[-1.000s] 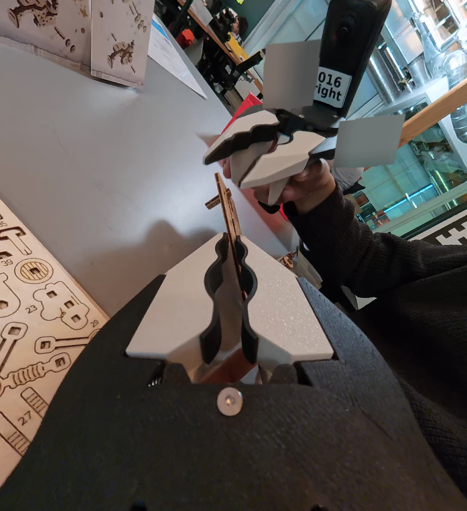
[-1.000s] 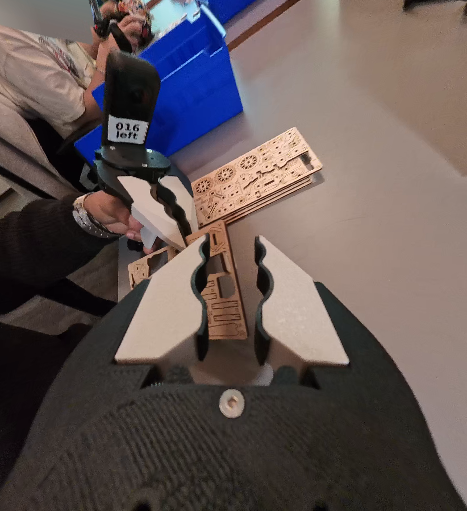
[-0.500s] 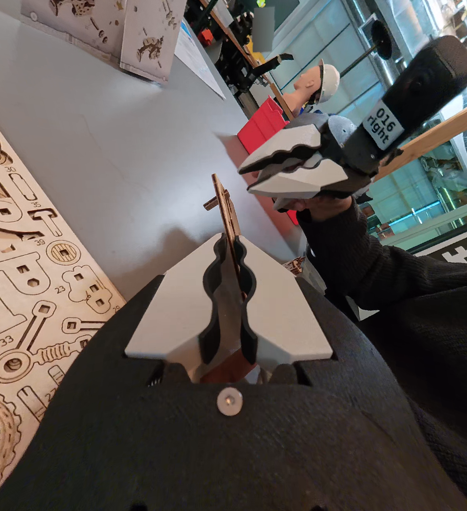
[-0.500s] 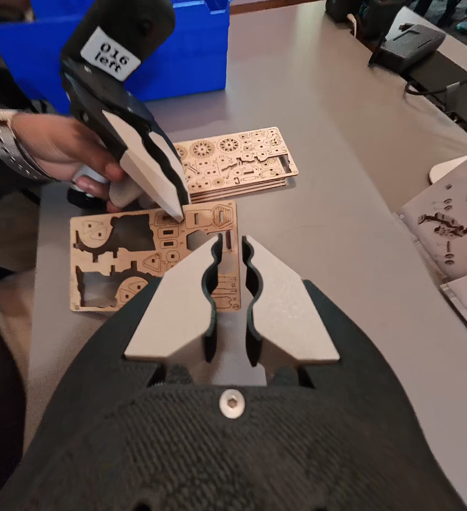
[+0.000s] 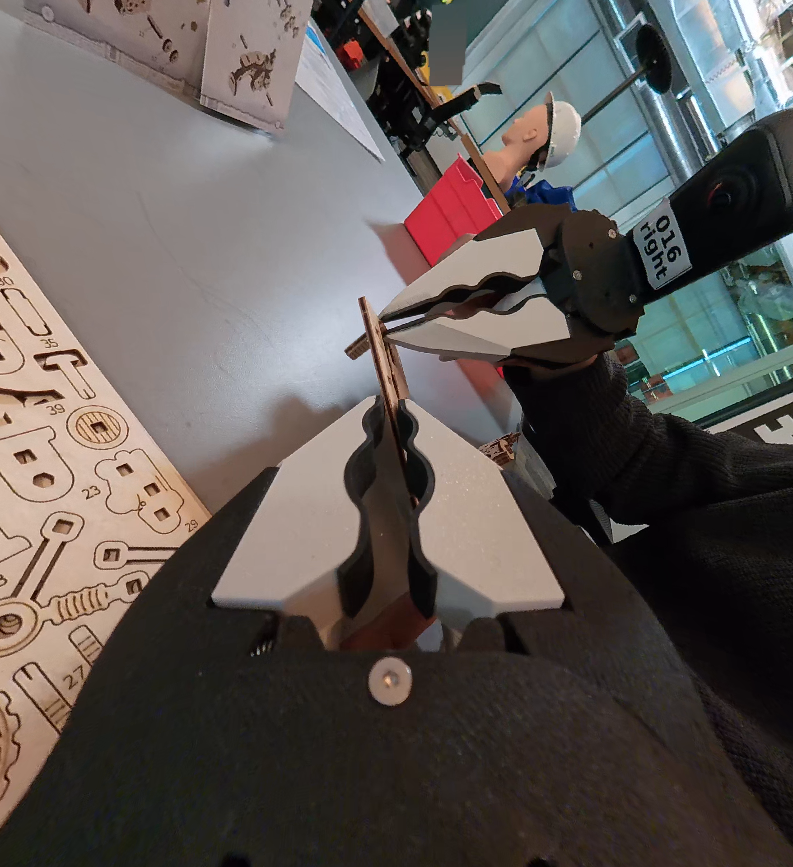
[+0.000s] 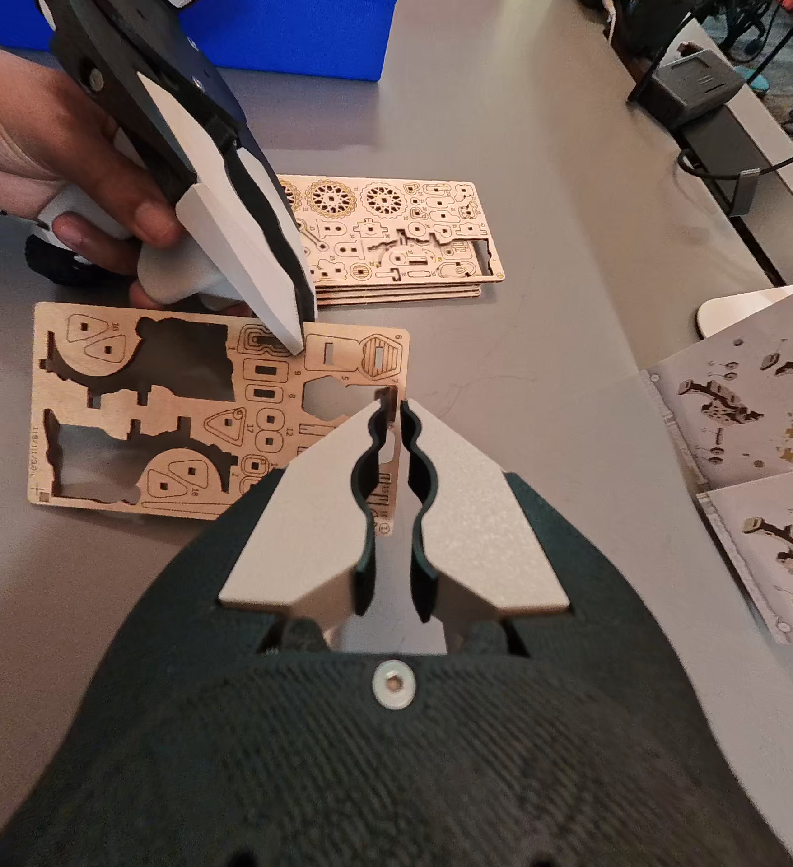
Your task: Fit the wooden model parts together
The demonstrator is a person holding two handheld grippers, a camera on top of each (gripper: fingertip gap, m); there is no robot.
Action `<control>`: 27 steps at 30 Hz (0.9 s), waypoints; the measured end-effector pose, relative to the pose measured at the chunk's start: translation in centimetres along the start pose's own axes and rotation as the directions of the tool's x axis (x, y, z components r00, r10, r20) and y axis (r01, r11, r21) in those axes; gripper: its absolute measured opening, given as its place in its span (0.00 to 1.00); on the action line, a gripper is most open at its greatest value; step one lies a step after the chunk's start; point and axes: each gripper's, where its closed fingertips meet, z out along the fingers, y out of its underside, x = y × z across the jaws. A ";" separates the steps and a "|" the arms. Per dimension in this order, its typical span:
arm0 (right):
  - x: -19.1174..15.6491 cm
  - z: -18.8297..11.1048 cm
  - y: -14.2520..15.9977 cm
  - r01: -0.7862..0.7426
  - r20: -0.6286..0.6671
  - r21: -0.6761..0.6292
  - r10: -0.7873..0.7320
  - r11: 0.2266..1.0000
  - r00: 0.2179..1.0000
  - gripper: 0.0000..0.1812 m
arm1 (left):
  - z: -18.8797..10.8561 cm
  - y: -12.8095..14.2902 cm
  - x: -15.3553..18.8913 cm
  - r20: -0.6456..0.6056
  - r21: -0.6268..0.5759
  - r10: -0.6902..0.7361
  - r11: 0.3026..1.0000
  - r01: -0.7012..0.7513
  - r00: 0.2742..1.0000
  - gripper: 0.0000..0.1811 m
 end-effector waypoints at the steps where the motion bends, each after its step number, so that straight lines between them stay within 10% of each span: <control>1: -0.2 0.0 -0.1 0.000 0.012 0.008 0.000 1.000 1.000 0.00 | 0.0 0.0 -0.2 0.012 0.003 -0.005 1.000 0.005 1.000 0.01; 27: 2.0 -0.4 0.8 -0.110 -0.037 0.022 0.111 0.994 0.993 0.05 | -0.1 0.3 -1.0 0.042 -0.019 -0.023 1.000 0.024 0.999 0.02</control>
